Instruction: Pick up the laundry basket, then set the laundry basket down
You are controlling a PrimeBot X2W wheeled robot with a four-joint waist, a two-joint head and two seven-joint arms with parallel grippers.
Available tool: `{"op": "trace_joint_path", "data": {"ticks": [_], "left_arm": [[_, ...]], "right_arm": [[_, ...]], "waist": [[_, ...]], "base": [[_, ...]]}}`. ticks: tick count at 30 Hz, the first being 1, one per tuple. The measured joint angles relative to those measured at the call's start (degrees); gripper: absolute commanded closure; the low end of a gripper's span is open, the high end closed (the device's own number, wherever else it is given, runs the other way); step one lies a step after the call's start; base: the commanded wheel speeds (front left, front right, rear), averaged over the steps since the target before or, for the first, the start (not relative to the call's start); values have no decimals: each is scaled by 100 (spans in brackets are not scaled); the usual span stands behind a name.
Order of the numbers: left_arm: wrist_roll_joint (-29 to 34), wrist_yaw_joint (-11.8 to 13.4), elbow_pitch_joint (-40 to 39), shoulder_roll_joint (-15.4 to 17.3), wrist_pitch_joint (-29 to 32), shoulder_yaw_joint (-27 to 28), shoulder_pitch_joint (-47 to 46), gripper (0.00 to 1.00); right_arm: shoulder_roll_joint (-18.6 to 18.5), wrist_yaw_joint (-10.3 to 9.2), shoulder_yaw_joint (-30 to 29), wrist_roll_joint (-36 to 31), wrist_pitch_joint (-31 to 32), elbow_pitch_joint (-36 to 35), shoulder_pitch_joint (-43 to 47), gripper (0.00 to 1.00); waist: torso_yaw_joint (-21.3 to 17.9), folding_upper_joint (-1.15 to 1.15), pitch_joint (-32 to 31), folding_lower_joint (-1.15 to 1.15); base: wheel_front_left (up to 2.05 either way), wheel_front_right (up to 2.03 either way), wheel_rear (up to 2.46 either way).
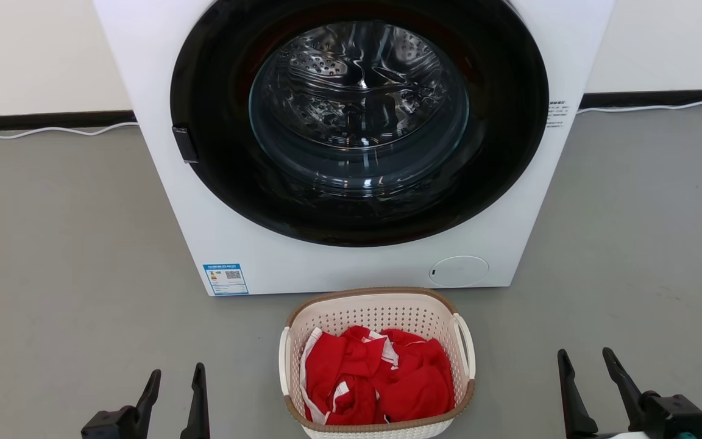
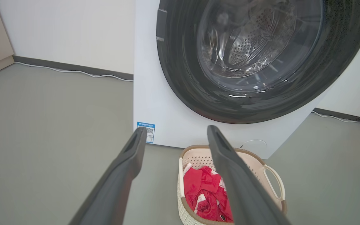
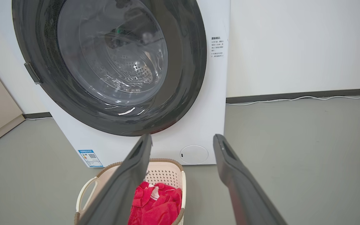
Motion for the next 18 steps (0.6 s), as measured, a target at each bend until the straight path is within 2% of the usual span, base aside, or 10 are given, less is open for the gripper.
{"op": "trace_joint_path", "data": {"ticks": [14,18], "left_arm": [[818,3,49,19,-248,-14,54,0],[815,11,60,21,-249,-16,55,0]], "right_arm": [[0,3,-21,-947,-242,-12,21,0],[0,3,-21,-953,-243,-14,21,0]], "waist": [[-45,0,-4,0],[-39,0,4,0]], "base": [[0,0,0],[0,0,0]]}}
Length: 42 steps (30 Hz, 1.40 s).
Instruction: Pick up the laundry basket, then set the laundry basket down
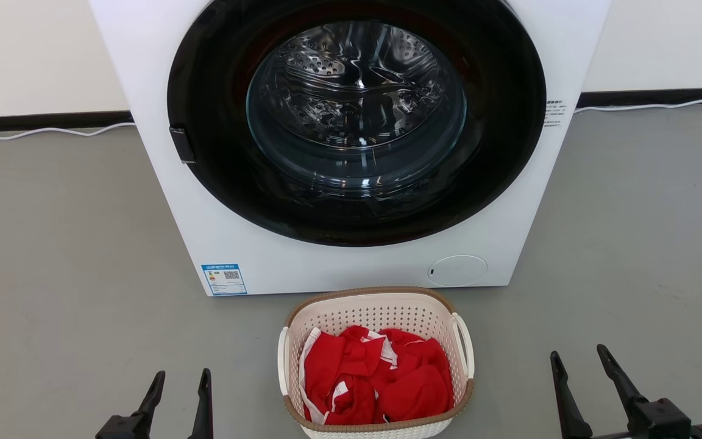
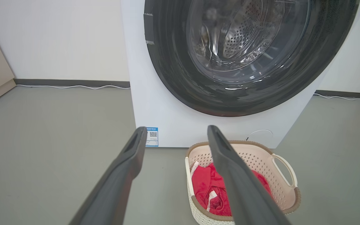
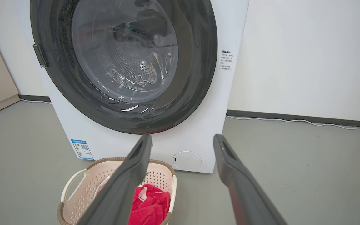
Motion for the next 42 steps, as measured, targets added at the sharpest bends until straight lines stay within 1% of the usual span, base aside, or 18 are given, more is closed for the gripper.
{"op": "trace_joint_path", "data": {"ticks": [13,22,30,33,42], "left_arm": [[-49,32,82,1,-14,23,29,0],[-114,60,81,2,-14,31,26,0],[-320,178,65,2,-15,-33,-234,0],[-398,186,64,0,-15,-141,-454,0],[-516,337,256,-9,-15,-427,-1323,0]], "right_arm": [[0,1,-114,112,0,20,2,0],[0,1,-124,126,0,47,-5,0],[1,1,-247,127,0,169,-323,0],[1,1,-244,137,-1,260,-514,0],[-7,1,-333,157,-1,445,-1380,0]], "waist": [[14,0,26,0],[4,0,211,0],[-23,0,698,0],[-20,0,918,0],[10,0,1689,0]], "base": [[0,0,0],[0,0,0],[0,0,0],[0,0,0],[0,0,0]]}}
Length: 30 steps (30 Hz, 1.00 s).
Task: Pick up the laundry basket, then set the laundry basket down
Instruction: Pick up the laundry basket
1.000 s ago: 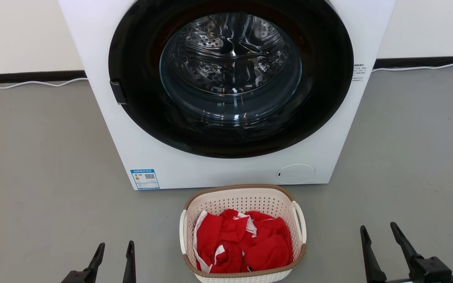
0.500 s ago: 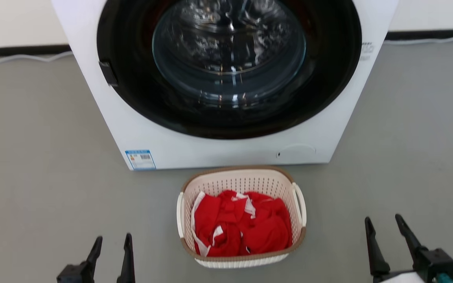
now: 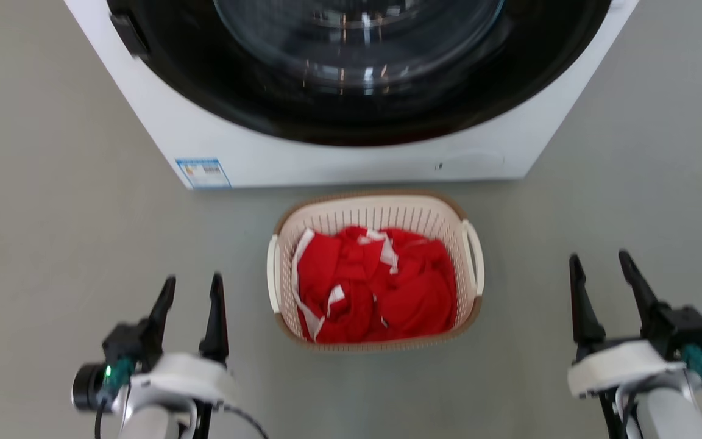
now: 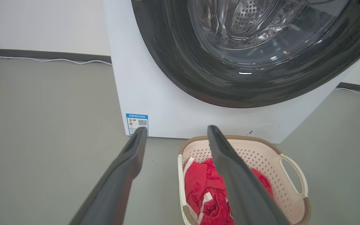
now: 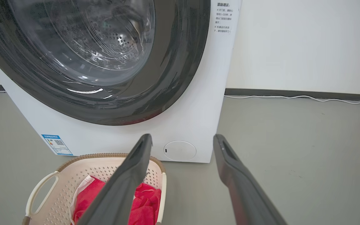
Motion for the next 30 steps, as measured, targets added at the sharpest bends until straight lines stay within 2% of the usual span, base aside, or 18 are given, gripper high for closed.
{"op": "trace_joint_path", "data": {"ticks": [7,14,30], "left_arm": [[-240,162,366,-11,-9,-246,-793,0],[-436,446,758,-33,-23,-490,-1519,0],[-839,806,1530,-66,-23,-1252,-2594,0]], "right_arm": [[-19,0,-3,-76,-1,337,-719,0],[-46,0,5,-158,-1,862,-1437,0],[-79,0,450,-182,-1,1748,-2501,0]], "waist": [[21,0,675,0],[62,0,1383,0],[161,0,2594,0]], "base": [[0,0,0],[0,0,0],[0,0,0]]}}
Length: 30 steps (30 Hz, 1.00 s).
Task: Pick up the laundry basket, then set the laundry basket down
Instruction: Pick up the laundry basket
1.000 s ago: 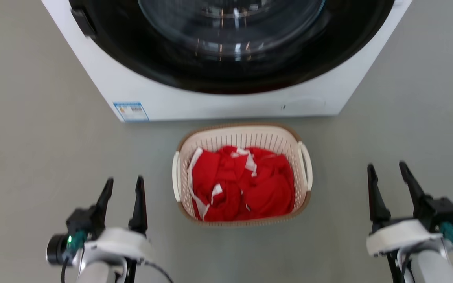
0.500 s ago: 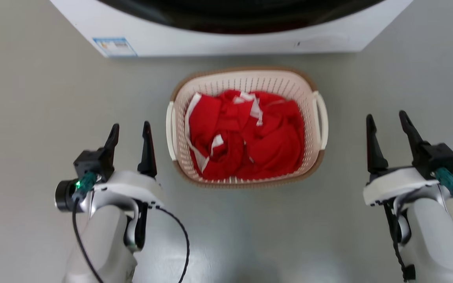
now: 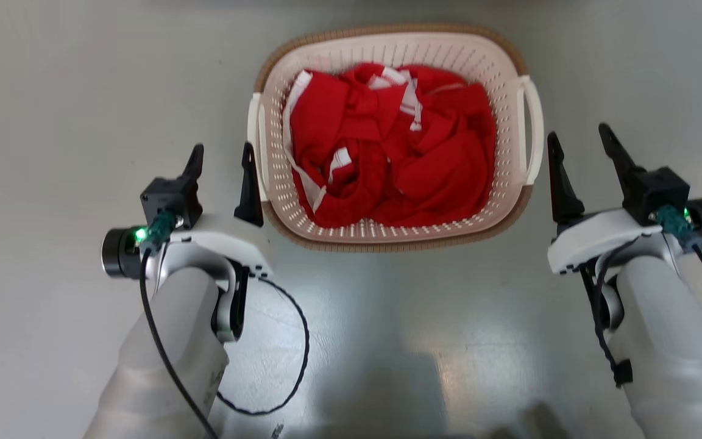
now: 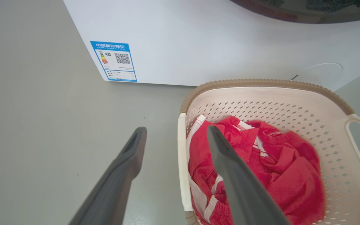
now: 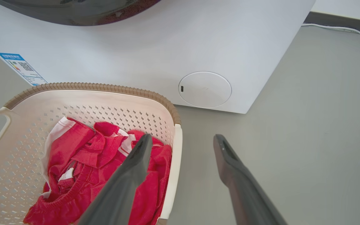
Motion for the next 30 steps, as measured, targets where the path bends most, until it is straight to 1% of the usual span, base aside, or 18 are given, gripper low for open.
{"op": "trace_joint_path", "data": {"ticks": [4,5,12,19,30], "left_arm": [[-109,162,120,-2,0,-180,-266,0],[-164,261,167,-5,0,-252,-385,0],[-222,442,413,-5,-1,-469,-647,0],[-460,546,691,-7,-1,-550,-793,0],[-559,700,977,-8,-1,-726,-1014,0]], "right_arm": [[-9,0,46,0,-1,57,-221,0],[-14,0,54,0,-1,69,-318,0],[-21,0,164,79,-1,250,-509,0],[-35,0,392,327,-1,307,-619,0],[-43,0,747,626,-1,370,-695,0]], "waist": [[-10,0,257,0],[-20,0,371,0],[-69,0,670,0],[-187,0,844,0],[-269,0,1096,0]], "base": [[0,0,0],[0,0,0],[0,0,0],[0,0,0],[0,0,0]]}}
